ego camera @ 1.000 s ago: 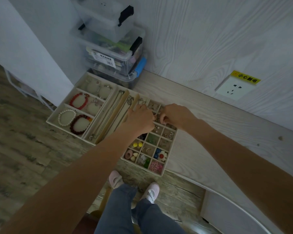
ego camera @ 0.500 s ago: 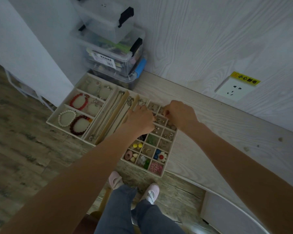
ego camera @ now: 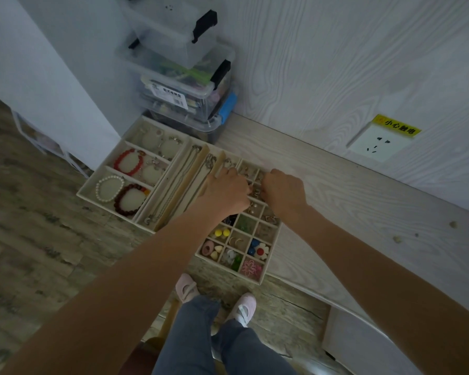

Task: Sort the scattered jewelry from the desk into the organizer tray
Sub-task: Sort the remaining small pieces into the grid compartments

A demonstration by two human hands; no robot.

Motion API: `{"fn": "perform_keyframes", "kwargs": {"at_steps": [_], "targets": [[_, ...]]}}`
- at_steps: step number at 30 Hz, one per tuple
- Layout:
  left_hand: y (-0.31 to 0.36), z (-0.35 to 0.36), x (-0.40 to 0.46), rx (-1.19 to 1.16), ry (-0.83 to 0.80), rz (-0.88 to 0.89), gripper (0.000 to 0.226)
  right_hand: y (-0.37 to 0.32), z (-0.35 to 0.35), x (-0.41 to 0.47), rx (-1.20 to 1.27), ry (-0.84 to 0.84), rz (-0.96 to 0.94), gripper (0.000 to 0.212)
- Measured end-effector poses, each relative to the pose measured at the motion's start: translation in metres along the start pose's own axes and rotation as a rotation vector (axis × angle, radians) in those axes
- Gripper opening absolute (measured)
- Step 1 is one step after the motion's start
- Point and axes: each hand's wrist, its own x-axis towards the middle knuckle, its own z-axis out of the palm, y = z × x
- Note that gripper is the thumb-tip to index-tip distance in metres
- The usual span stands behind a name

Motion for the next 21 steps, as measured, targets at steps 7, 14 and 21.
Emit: {"fn": "perform_keyframes", "kwargs": {"at_steps": [7,14,21], "targets": [[0.000,-0.001,-0.001,0.009,-0.010,0.006,0.046,-0.008,-0.005,0.000,-0.031,-0.043,0.031,0.015],[0.000,-0.001,0.000,0.012,-0.002,0.003,0.046,-0.010,-0.007,0.000,-0.076,-0.039,0.013,0.018],[0.000,-0.001,0.000,0.005,-0.007,-0.003,0.045,-0.015,-0.008,0.000,-0.070,-0.029,0.024,0.030]]}}
